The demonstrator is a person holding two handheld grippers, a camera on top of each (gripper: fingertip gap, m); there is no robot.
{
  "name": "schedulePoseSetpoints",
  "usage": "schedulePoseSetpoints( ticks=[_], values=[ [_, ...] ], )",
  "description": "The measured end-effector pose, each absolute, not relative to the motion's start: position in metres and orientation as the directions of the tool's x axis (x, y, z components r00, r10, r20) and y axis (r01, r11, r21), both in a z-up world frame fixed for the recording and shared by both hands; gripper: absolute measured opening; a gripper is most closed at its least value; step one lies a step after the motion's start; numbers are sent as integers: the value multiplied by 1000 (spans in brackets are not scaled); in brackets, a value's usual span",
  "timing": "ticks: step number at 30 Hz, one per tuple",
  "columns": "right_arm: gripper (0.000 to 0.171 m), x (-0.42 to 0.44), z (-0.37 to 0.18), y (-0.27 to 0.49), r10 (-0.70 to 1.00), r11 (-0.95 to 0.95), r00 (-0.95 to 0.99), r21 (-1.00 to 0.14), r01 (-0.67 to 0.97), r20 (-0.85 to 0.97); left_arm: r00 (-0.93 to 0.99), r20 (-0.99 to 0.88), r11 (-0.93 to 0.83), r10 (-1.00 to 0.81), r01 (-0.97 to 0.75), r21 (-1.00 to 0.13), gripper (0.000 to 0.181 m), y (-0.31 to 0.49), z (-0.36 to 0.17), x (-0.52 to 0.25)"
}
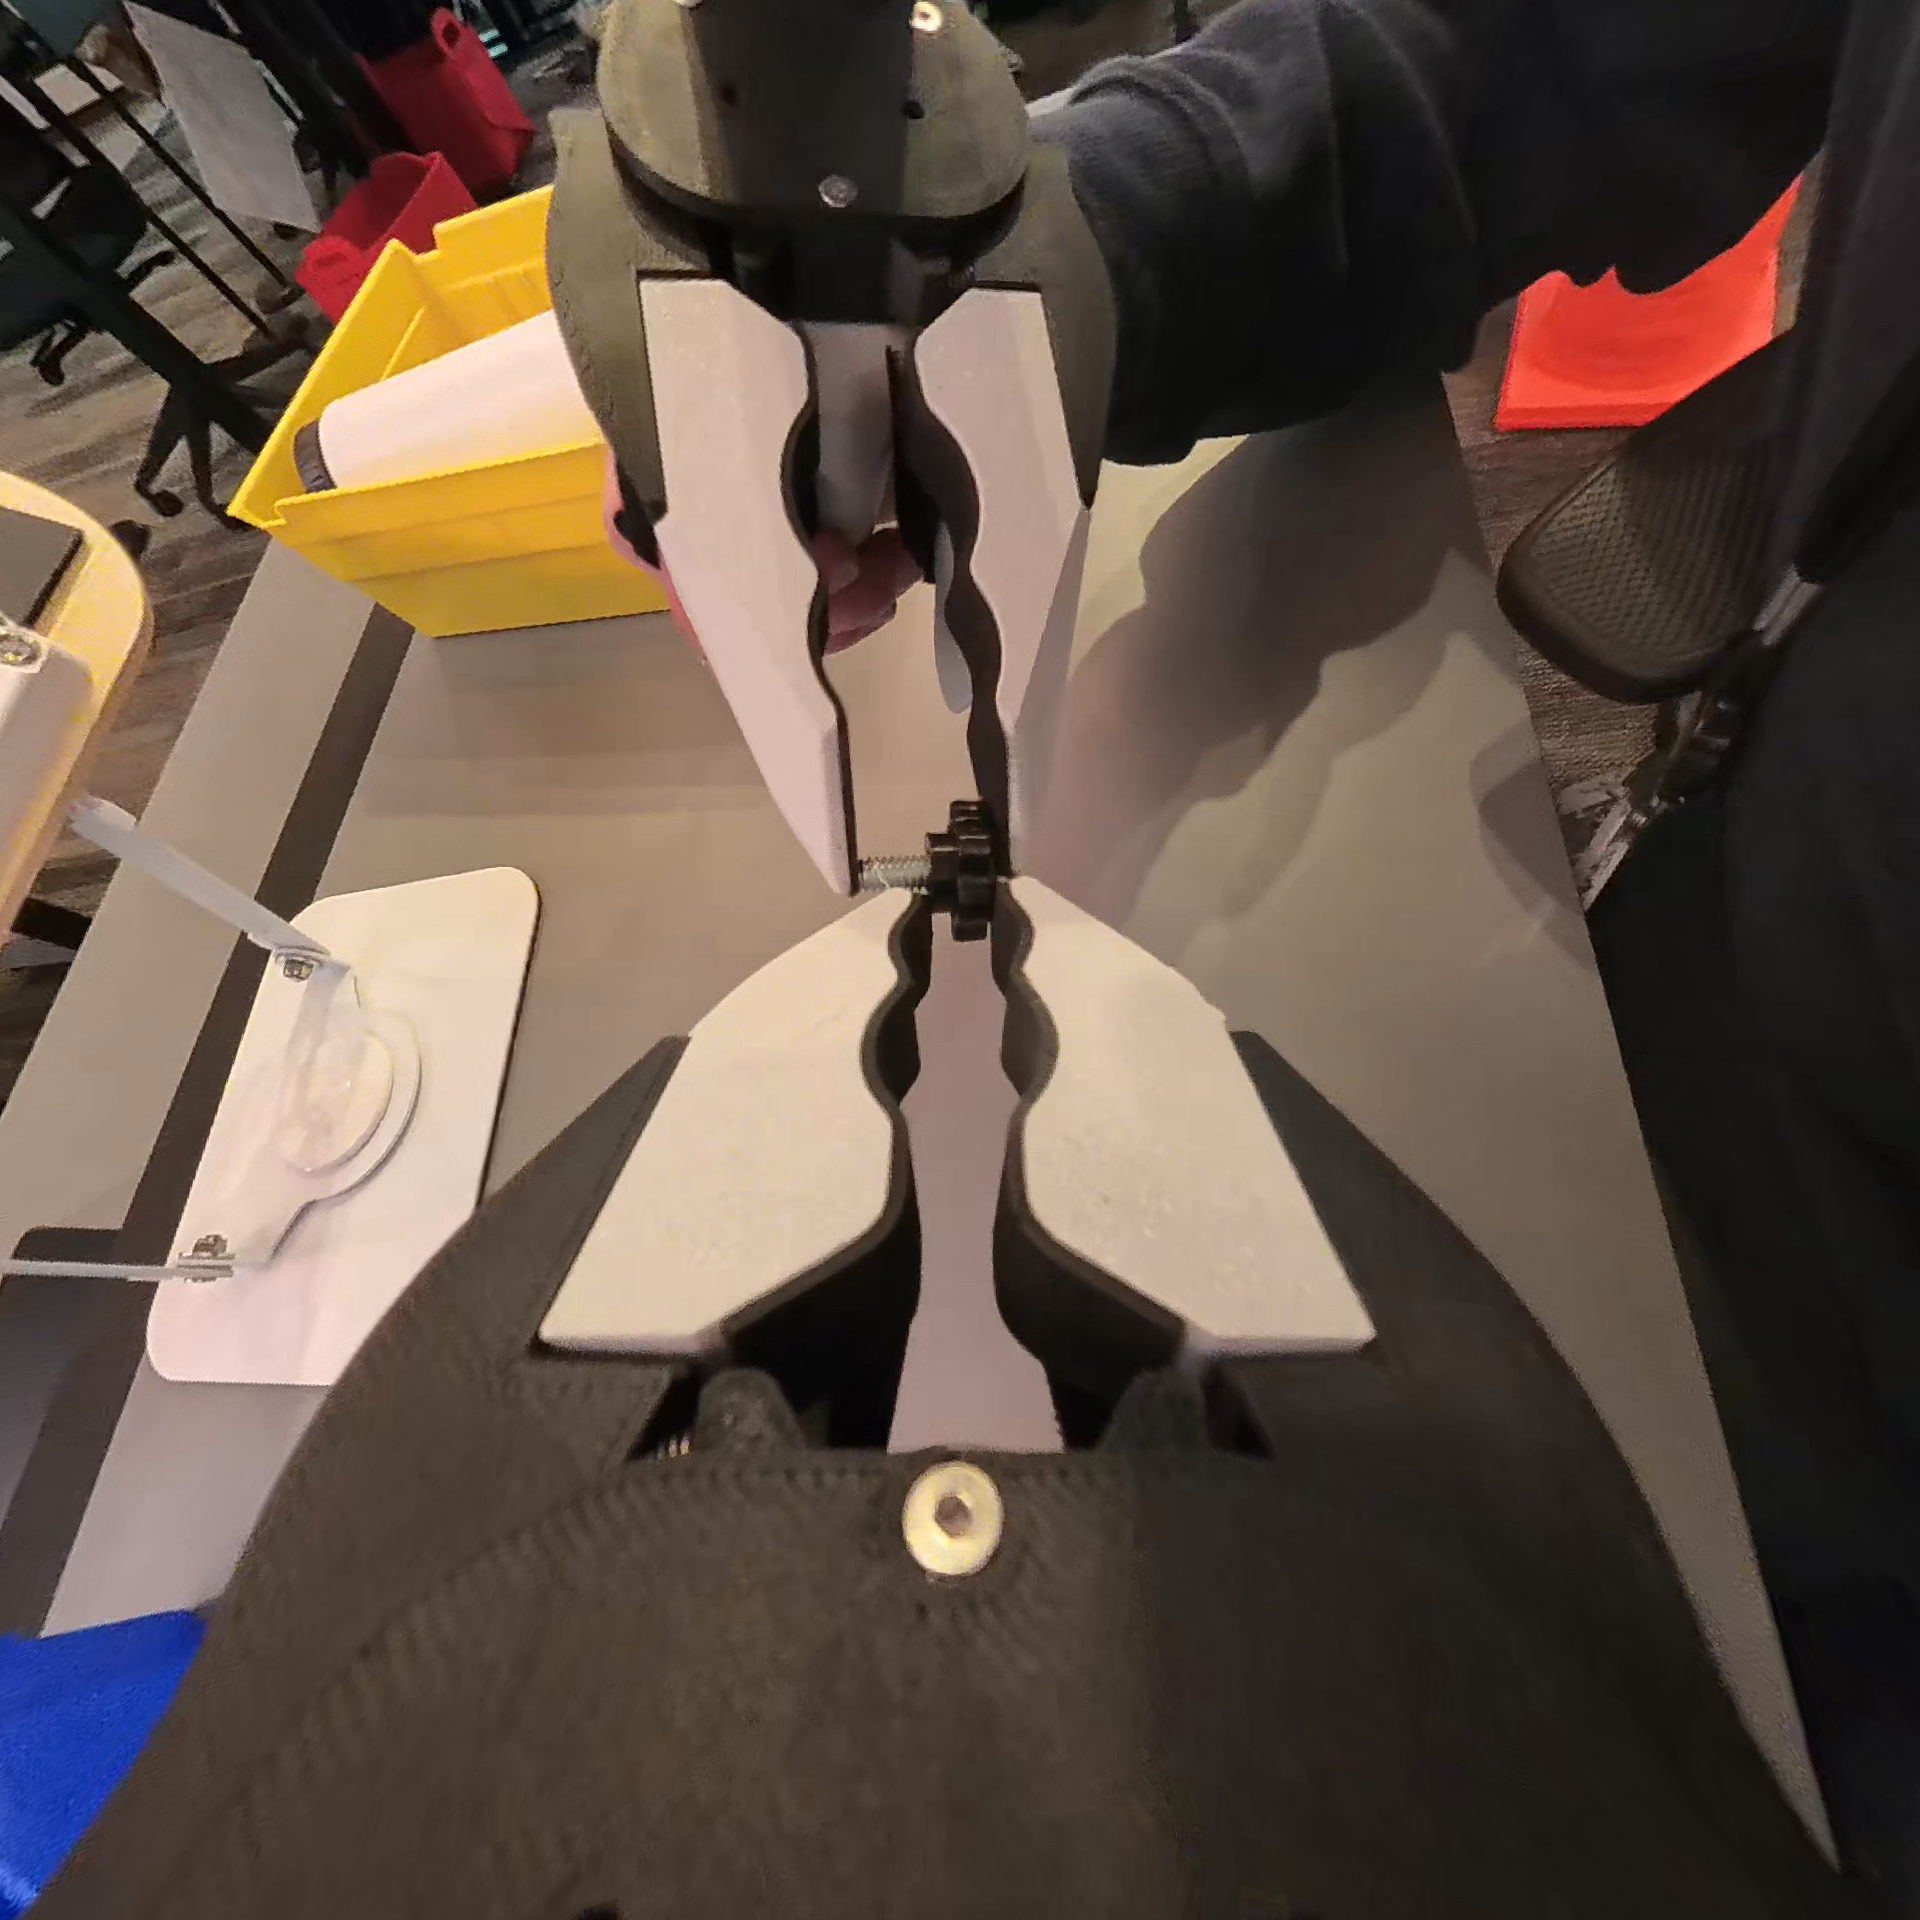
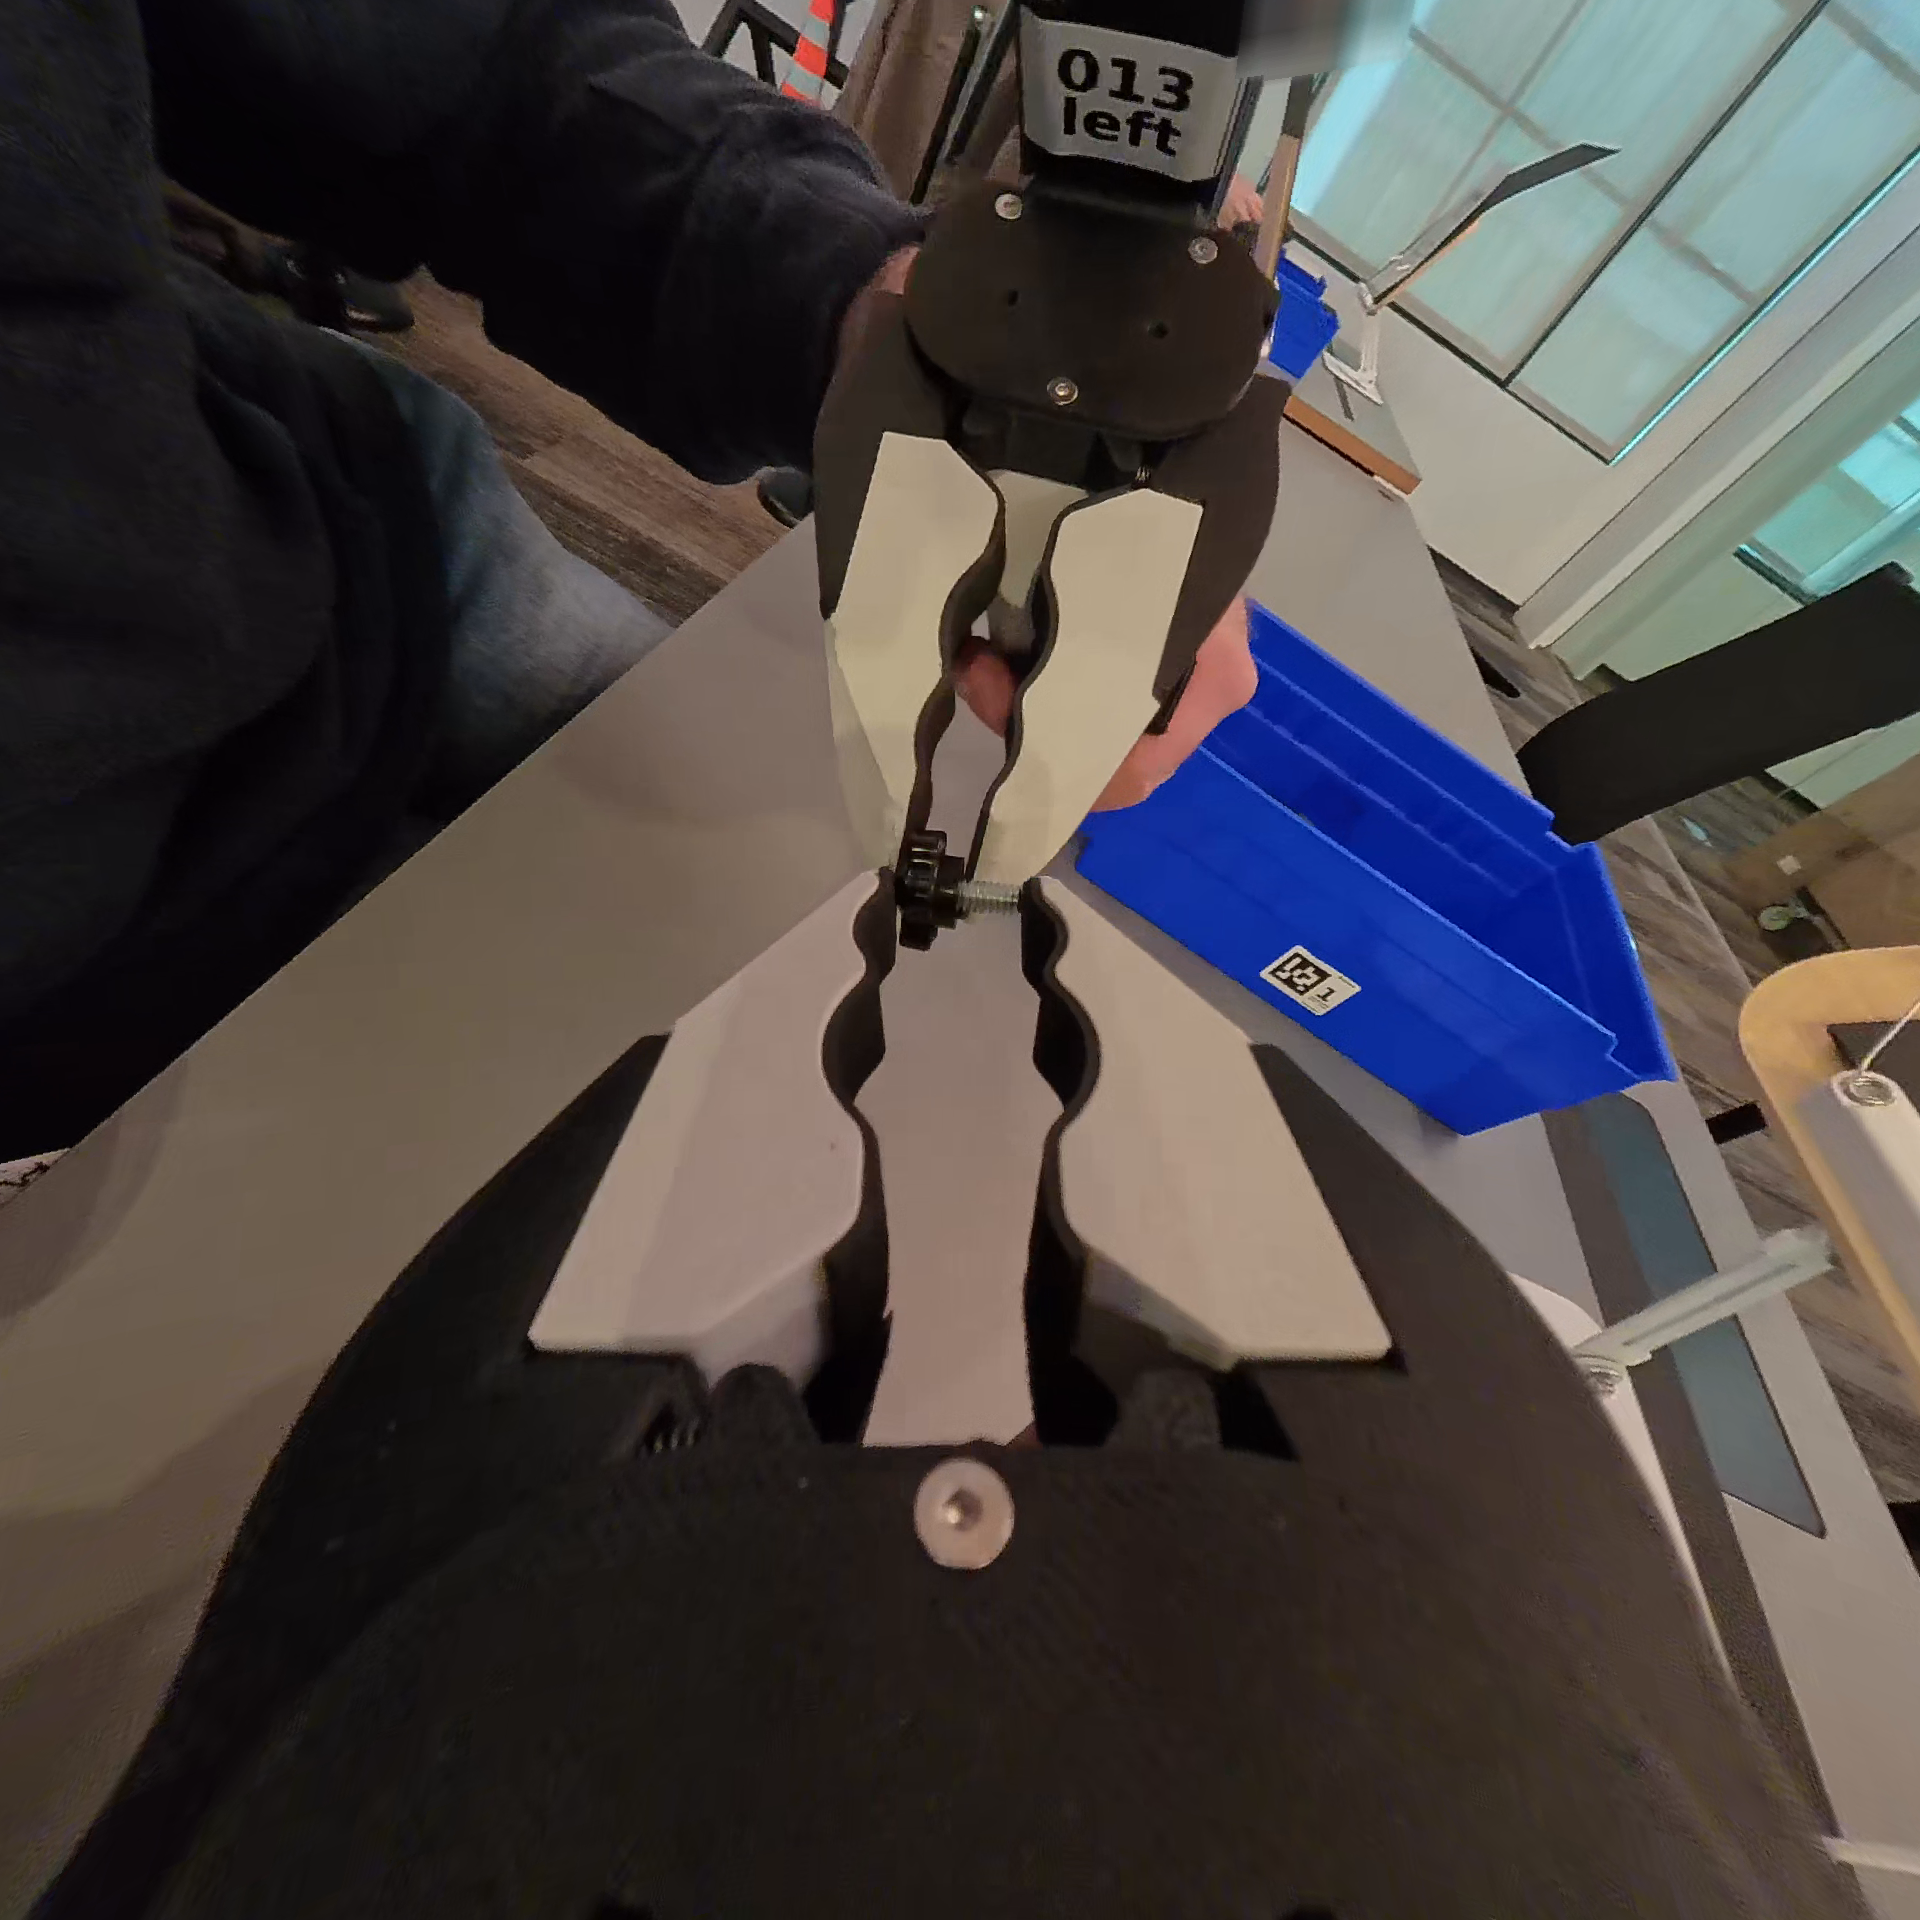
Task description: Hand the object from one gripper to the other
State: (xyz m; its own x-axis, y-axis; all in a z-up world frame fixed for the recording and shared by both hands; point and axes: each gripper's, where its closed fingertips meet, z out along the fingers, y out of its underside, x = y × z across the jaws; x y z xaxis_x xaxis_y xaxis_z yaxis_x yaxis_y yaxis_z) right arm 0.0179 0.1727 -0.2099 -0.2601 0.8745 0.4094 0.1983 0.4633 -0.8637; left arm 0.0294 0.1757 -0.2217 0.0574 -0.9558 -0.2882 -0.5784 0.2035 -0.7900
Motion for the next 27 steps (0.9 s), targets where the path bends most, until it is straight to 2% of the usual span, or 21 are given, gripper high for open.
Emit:
schedulePoseSetpoints(
  ticks=[6, 10, 14, 17, 22, 27],
  values=[
    [21, 18, -208, 173, 901, 405, -249, -895, 187, 356, 60, -307, 218, -950, -574, -789, 11, 176, -220, 30],
    [21, 19, -203, 177, 941, 297, -216, -941, 159, 261, 79, -370, 258, -926, -582, -771, 13, 181, -217, 30],
    [20, 22, -194, 182, 976, 98, -201, -991, 93, 78, 80, -509, 341, -857, -653, -676, 31, 188, -222, 25],
    [20, 27, -188, 183, 958, -121, -257, -992, 40, -127, 73, -693, 450, -717, -710, -541, 37, 198, -220, 22],
    [20, 33, -183, 181, 850, -389, -389, -921, -10, -355, 29, -889, 583, -456, -746, -323, 31, 203, -210, 26],
    [20, 35, -181, 175, 743, -524, -501, -852, -23, -443, 77, -930, 640, -361, -705, -306, 23, 197, -195, 37]
  ],
)
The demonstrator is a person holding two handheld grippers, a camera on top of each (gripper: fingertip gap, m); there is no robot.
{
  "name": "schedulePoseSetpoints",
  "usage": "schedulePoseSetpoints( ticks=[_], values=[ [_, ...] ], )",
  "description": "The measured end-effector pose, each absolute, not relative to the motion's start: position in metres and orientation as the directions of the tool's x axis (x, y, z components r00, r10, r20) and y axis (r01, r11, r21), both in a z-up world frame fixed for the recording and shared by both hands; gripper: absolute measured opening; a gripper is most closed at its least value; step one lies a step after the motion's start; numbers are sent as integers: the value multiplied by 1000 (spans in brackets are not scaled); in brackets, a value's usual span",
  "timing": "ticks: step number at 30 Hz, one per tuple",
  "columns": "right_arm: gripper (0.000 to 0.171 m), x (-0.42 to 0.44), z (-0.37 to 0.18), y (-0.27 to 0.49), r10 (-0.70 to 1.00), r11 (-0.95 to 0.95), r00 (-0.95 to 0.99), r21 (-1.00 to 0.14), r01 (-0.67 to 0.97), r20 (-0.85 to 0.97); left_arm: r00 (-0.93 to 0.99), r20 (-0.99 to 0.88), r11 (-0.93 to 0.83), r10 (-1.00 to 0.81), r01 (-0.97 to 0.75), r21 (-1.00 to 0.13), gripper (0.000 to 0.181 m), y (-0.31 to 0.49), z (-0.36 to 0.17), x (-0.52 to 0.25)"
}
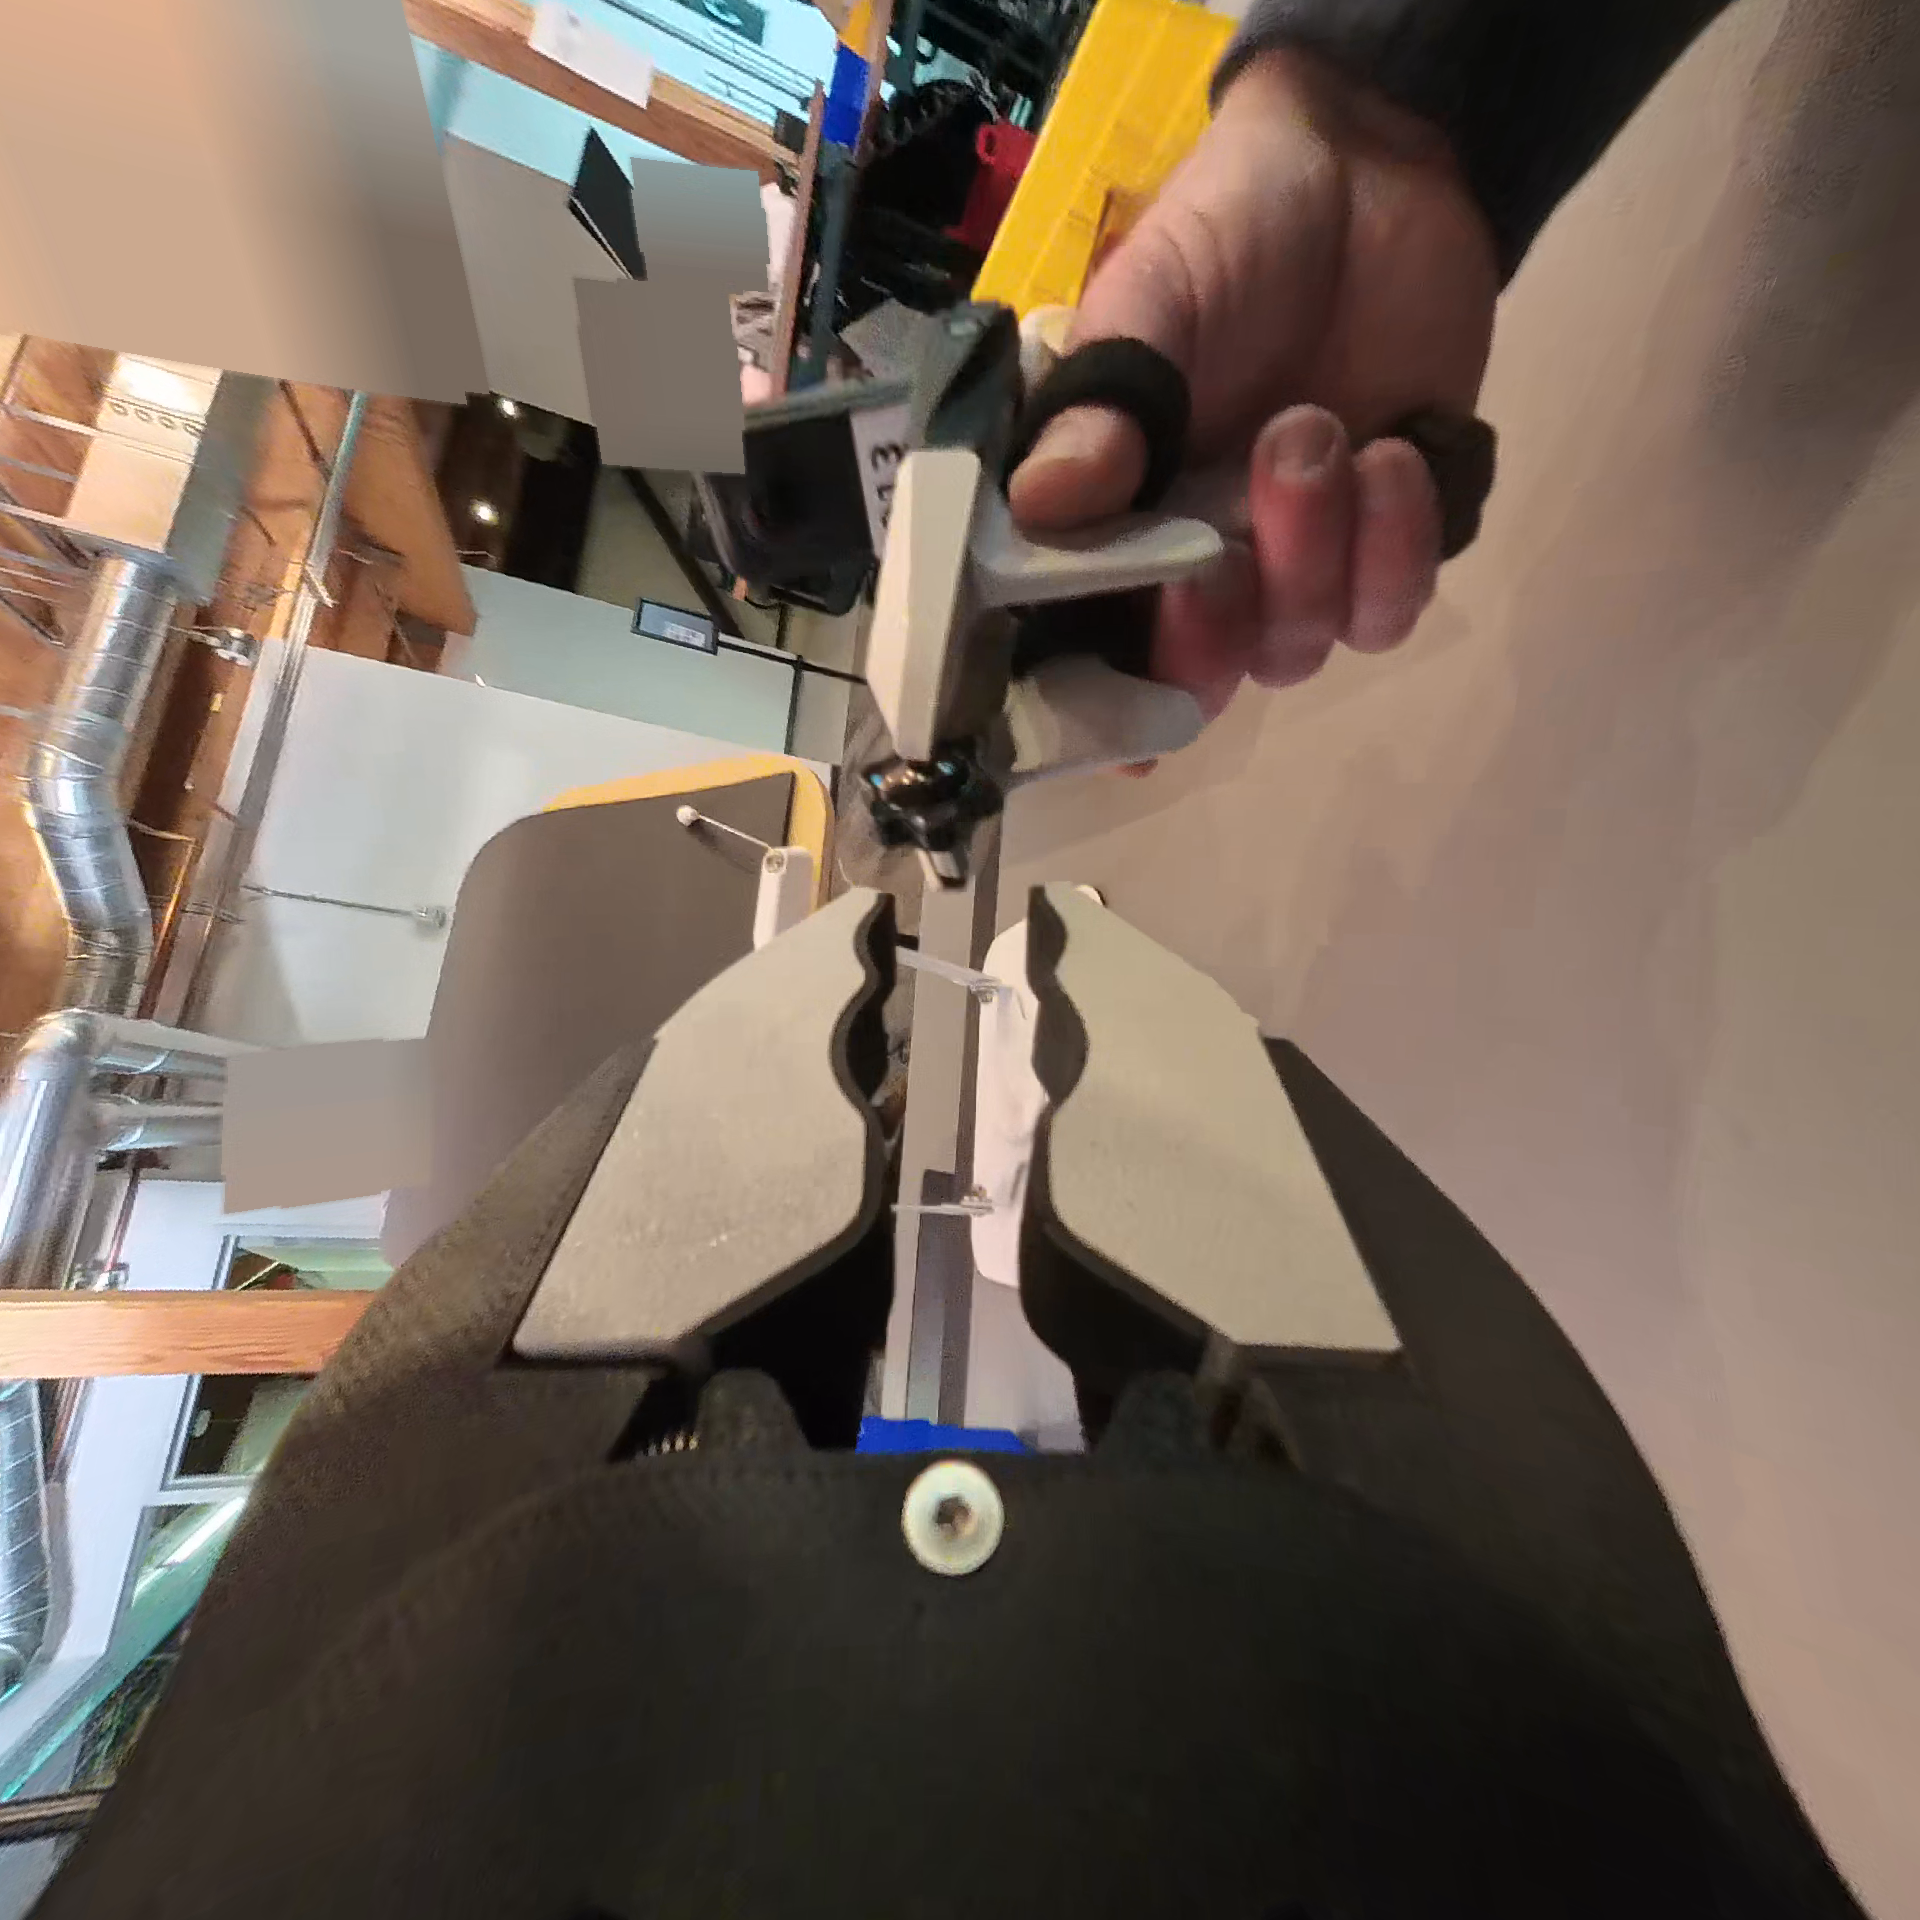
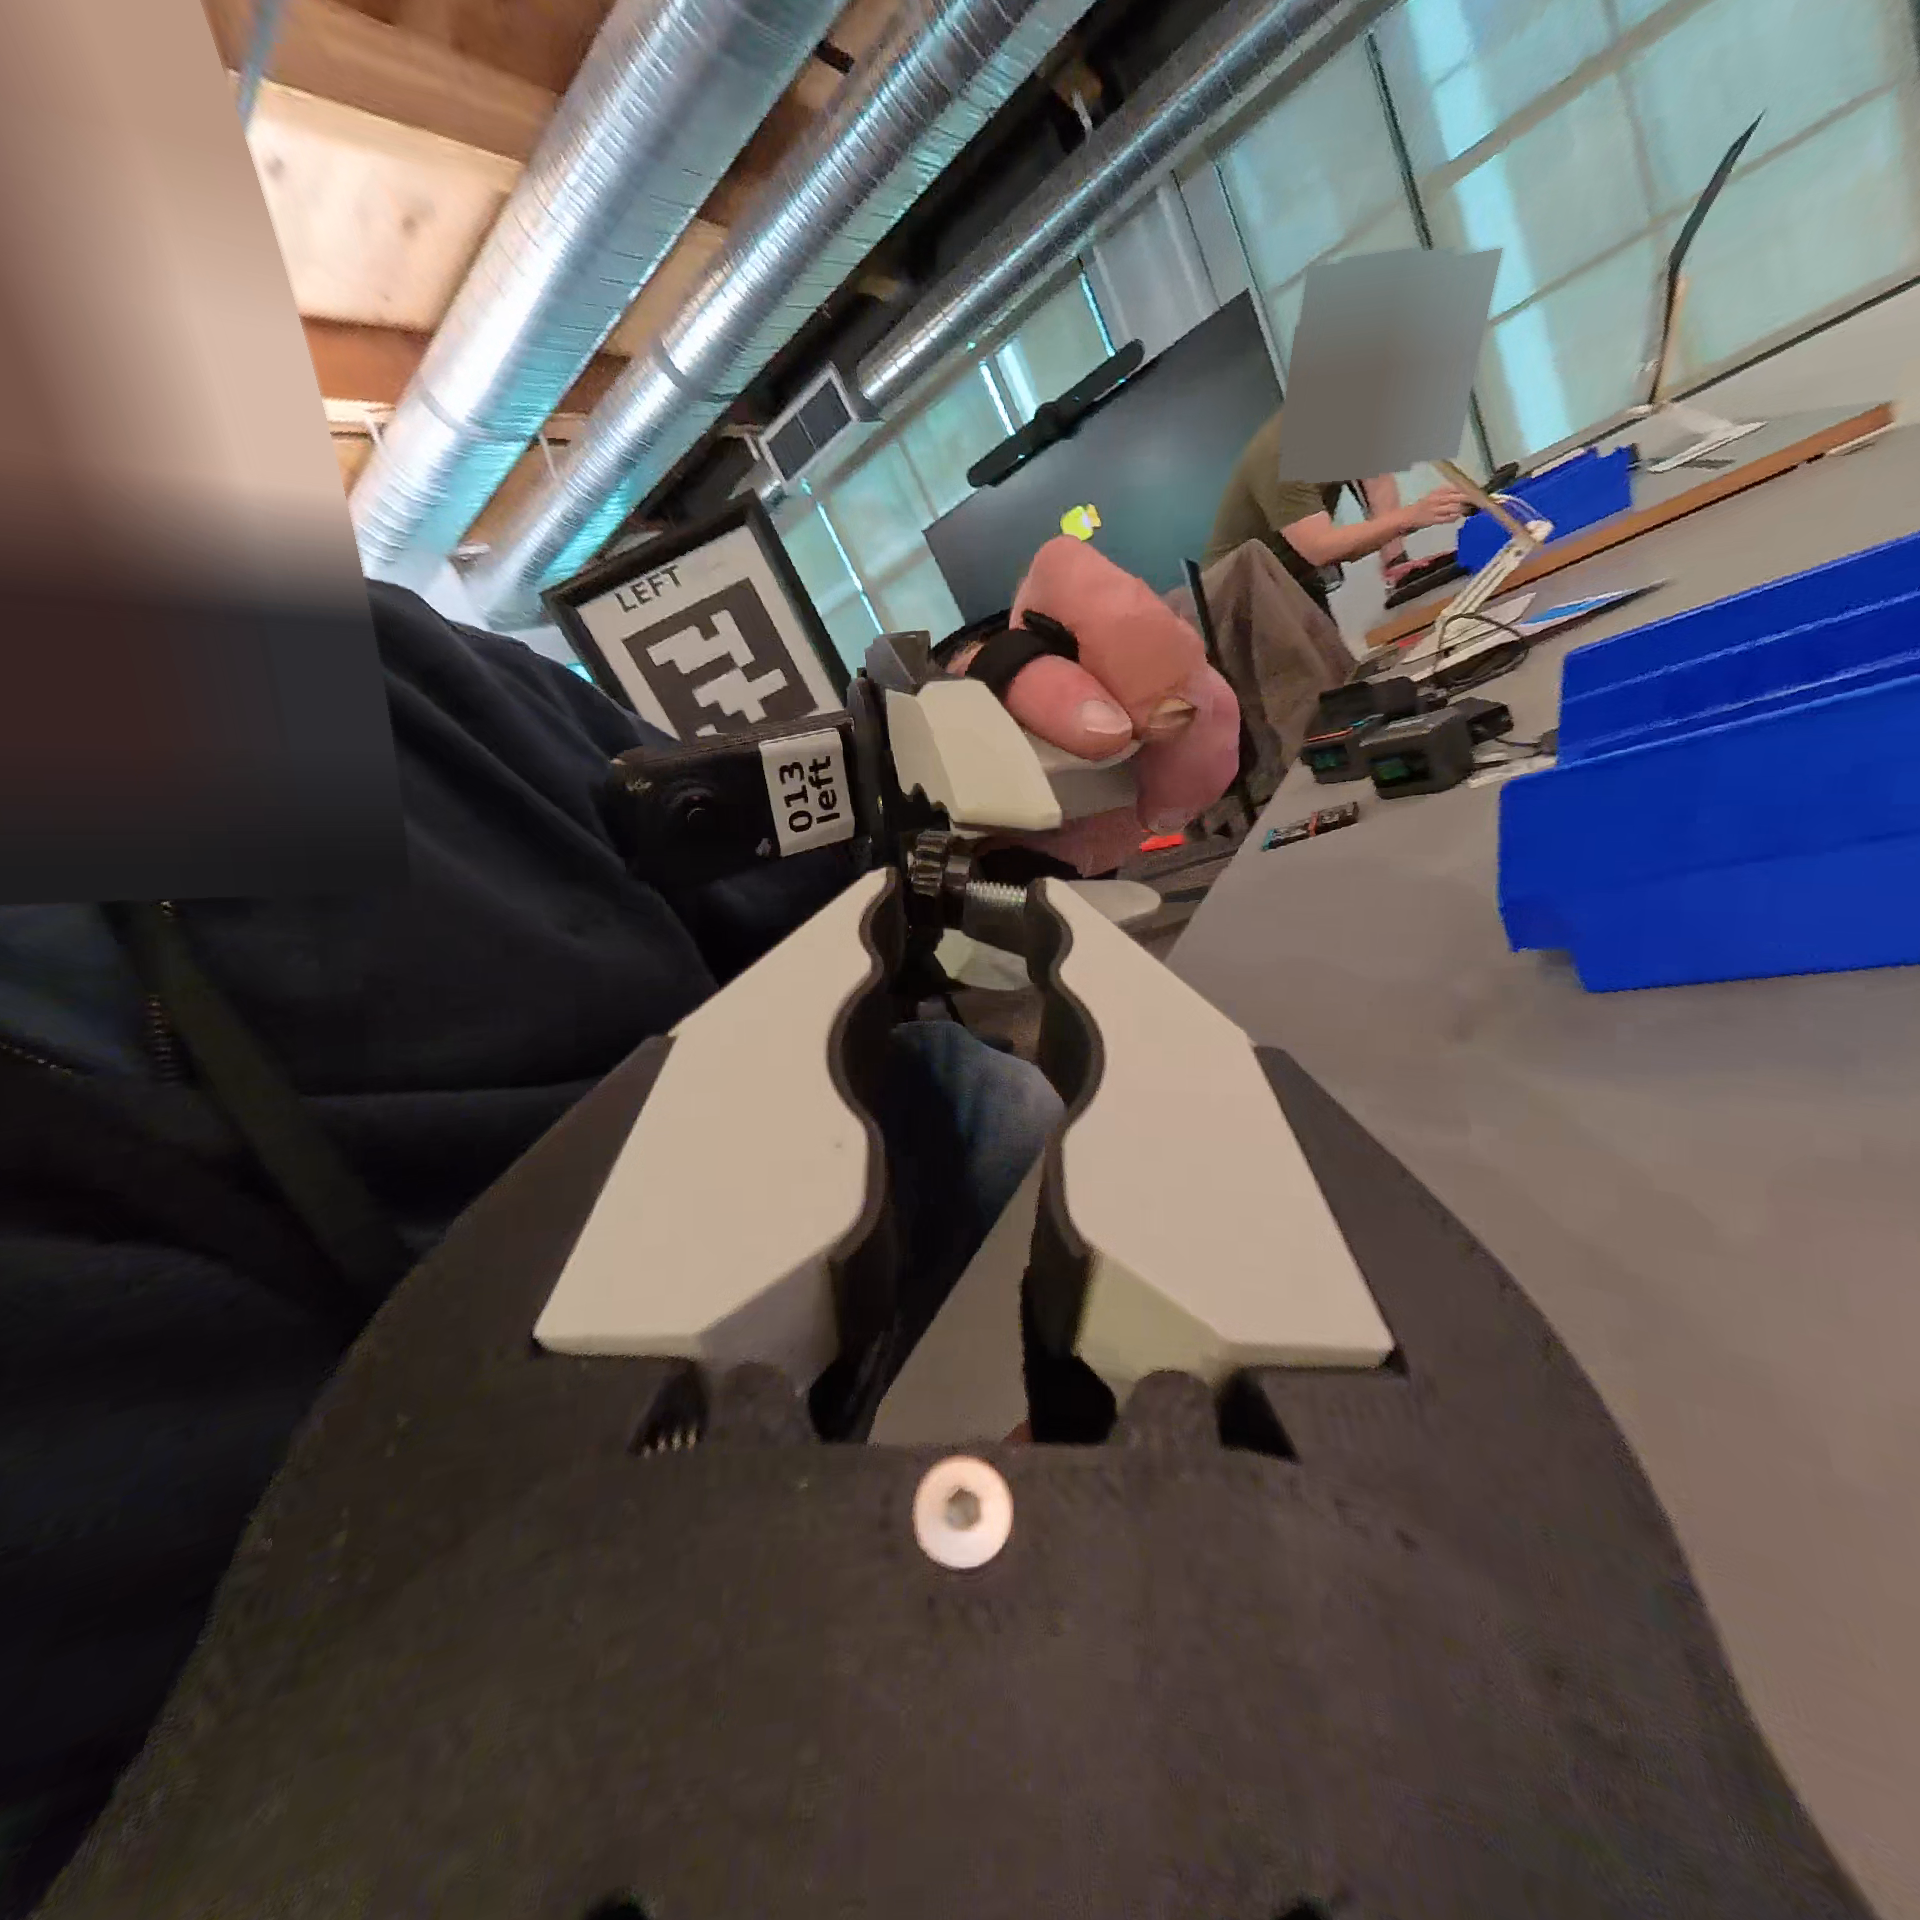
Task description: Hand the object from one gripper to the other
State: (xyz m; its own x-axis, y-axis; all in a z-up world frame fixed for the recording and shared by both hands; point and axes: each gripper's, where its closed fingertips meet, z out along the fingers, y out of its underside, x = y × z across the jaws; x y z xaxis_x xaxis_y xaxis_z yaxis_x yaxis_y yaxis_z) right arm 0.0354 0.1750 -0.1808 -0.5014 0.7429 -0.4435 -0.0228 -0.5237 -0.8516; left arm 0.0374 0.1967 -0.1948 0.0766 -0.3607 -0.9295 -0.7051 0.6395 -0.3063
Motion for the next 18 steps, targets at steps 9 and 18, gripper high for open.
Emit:
schedulePoseSetpoints(
  ticks=[9, 18],
  values=[
    [20, 33, -176, 164, 648, -594, -605, -804, -23, -462, 122, -906, 658, -405, -649, -382, 11, 189, -191, 47],
    [21, 31, -174, 165, 579, -670, -634, -742, -13, -512, 147, -887, 634, -439, -649, -421, 9, 187, -190, 45]
  ],
)
